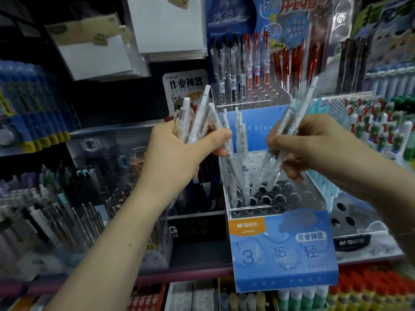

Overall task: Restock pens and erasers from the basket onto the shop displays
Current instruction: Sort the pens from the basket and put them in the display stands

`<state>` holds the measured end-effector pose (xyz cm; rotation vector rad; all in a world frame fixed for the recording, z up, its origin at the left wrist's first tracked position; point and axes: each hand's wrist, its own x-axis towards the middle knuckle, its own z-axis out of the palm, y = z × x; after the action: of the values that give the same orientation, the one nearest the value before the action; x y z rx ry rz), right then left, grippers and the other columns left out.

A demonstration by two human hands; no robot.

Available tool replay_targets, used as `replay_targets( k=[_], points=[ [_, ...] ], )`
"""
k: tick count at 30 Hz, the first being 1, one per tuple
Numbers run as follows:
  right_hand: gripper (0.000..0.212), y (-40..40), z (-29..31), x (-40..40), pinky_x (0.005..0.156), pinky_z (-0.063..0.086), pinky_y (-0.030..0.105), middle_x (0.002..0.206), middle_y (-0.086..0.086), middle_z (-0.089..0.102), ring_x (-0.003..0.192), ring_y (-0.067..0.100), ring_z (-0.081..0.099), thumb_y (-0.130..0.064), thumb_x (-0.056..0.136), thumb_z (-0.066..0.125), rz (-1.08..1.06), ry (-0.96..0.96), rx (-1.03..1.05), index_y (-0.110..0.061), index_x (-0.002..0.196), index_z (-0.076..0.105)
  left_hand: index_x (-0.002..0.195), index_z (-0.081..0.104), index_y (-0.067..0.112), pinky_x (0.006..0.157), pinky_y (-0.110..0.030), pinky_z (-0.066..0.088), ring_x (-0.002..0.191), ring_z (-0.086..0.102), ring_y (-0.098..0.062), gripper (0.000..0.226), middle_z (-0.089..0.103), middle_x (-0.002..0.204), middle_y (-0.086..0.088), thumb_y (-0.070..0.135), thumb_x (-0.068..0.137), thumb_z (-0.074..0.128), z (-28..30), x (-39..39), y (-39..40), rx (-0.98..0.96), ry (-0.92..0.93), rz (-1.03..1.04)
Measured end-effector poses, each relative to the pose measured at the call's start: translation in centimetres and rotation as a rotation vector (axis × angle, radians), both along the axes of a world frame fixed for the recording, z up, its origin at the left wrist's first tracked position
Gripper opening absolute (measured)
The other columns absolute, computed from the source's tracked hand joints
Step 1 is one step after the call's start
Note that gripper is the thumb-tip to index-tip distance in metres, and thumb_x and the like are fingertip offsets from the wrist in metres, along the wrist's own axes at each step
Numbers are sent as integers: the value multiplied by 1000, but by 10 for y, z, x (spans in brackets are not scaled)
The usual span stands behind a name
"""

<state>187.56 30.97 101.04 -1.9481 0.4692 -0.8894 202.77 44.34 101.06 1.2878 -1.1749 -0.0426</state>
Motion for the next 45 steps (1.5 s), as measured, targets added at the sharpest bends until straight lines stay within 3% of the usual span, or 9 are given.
replay_targets(
  k=[6, 12, 16, 21, 26, 31, 35, 40, 45],
  points=[
    [9, 2, 5, 6, 38, 44, 24, 52, 11, 60, 39, 19, 56, -4, 85, 62, 5, 2, -71, 0, 78, 63, 70, 66, 10, 40, -5, 36, 33, 51, 3, 12, 70, 62, -4, 15, 78, 74, 5, 0, 2, 25, -73, -45],
    [7, 7, 5, 16, 39, 47, 24, 50, 8, 63, 38, 17, 59, -7, 84, 66, 36, 248, -120, -2, 79, 66, 70, 66, 10, 39, -4, 35, 33, 51, 2, 13, 70, 60, -3, 15, 76, 77, -1, 4, -2, 137, -70, -54],
    [20, 7, 9, 20, 52, 54, 39, 55, 13, 67, 44, 23, 63, -18, 82, 70, 11, 392, -180, 1, 82, 64, 72, 67, 6, 37, -6, 35, 33, 52, 1, 14, 70, 60, -3, 15, 75, 77, -10, 7, -6, 218, 4, -54],
    [24, 11, 17, 24, 36, 41, 16, 48, 10, 65, 38, 16, 61, -20, 83, 69, -16, 490, -292, 0, 72, 60, 75, 69, 3, 37, -5, 34, 34, 51, 2, 17, 71, 60, -1, 16, 72, 80, -10, 9, -6, 224, -15, -38],
    [23, 14, 19, 25, 34, 37, 12, 46, 6, 64, 39, 15, 62, -23, 86, 66, -10, 556, -355, -4, 73, 60, 63, 70, 15, 39, -3, 34, 37, 50, 7, 15, 68, 56, 6, 17, 71, 82, -7, 11, -7, 252, -115, -70],
    [10, 12, 10, 22, 39, 45, 20, 54, 2, 67, 42, 19, 64, -14, 88, 64, 50, 466, -311, -15, 84, 55, 67, 70, 11, 39, -7, 35, 37, 49, 5, 16, 71, 63, -1, 21, 71, 82, -11, 16, -15, 309, -131, -24],
    [9, 8, 6, 19, 42, 48, 23, 65, 7, 72, 40, 18, 60, -13, 87, 66, 104, 449, -234, -7, 89, 59, 69, 72, 15, 39, -14, 37, 38, 48, -2, 17, 71, 71, -10, 29, 70, 82, -20, 21, -11, 333, -82, 10],
    [12, 3, 6, 18, 42, 47, 22, 65, 12, 71, 41, 17, 58, -9, 85, 68, 131, 432, -151, -1, 79, 61, 76, 69, 3, 40, -5, 37, 39, 55, 1, 12, 71, 62, -2, 11, 75, 79, -23, 12, -7, 292, 12, -46],
    [8, 1, 4, -3, 47, 49, 23, 78, 22, 71, 50, 20, 58, -5, 90, 57, 158, 192, 107, 2, 90, 53, 71, 69, 16, 37, -17, 37, 37, 47, -7, 21, 61, 49, 0, 35, 80, 71, -29, 13, 6, 137, 38, 108]
  ],
)
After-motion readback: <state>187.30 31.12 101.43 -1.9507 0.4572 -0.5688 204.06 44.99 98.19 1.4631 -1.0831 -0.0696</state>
